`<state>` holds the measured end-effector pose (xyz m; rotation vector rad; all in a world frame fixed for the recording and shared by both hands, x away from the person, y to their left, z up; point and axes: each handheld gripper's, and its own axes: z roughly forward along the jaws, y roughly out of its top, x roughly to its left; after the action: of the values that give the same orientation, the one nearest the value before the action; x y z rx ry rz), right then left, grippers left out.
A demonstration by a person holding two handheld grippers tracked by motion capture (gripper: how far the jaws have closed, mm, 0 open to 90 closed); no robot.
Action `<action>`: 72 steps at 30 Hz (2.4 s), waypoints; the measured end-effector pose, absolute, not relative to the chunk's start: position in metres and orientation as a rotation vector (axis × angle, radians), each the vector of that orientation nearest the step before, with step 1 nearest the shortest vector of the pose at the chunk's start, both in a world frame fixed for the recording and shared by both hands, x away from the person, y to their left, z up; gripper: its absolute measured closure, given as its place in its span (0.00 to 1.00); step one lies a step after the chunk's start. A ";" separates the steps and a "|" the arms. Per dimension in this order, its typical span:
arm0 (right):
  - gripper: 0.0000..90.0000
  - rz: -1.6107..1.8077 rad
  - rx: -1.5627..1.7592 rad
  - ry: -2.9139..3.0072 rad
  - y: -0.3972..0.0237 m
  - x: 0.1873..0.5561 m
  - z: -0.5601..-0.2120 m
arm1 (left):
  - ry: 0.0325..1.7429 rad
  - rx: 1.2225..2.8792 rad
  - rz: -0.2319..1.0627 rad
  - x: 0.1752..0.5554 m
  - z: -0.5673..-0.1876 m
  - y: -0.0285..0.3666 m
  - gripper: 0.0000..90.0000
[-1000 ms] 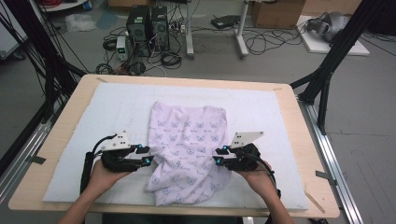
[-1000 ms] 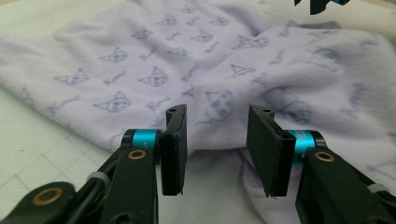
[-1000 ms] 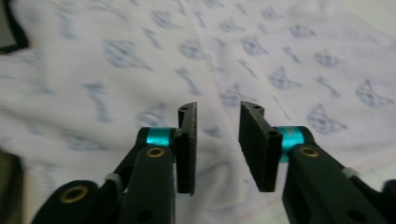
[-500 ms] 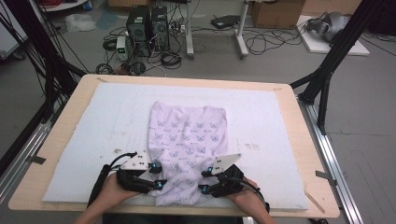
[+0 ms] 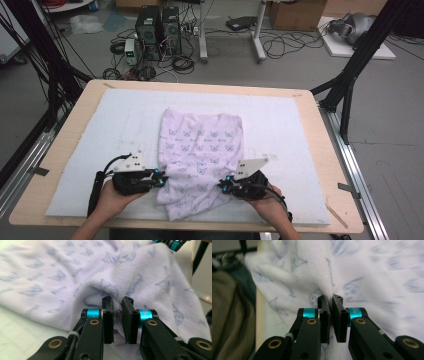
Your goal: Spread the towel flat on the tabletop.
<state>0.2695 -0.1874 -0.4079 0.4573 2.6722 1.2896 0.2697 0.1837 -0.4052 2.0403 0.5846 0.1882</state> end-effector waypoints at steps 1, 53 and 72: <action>0.95 1.294 0.461 2.652 -0.190 0.272 -0.403 | 0.591 2.030 0.192 0.272 -0.401 0.185 0.89; 0.83 1.231 0.530 2.738 -0.136 0.310 -0.434 | 0.611 2.129 0.089 0.297 -0.441 0.157 0.92; 0.94 1.368 0.438 2.557 -0.178 0.293 -0.347 | 0.599 1.930 0.219 0.276 -0.370 0.194 0.96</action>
<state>0.2928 -0.1782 -0.3468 0.4382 2.5565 1.3677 0.2763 0.1940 -0.3699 1.9303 0.5987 0.2192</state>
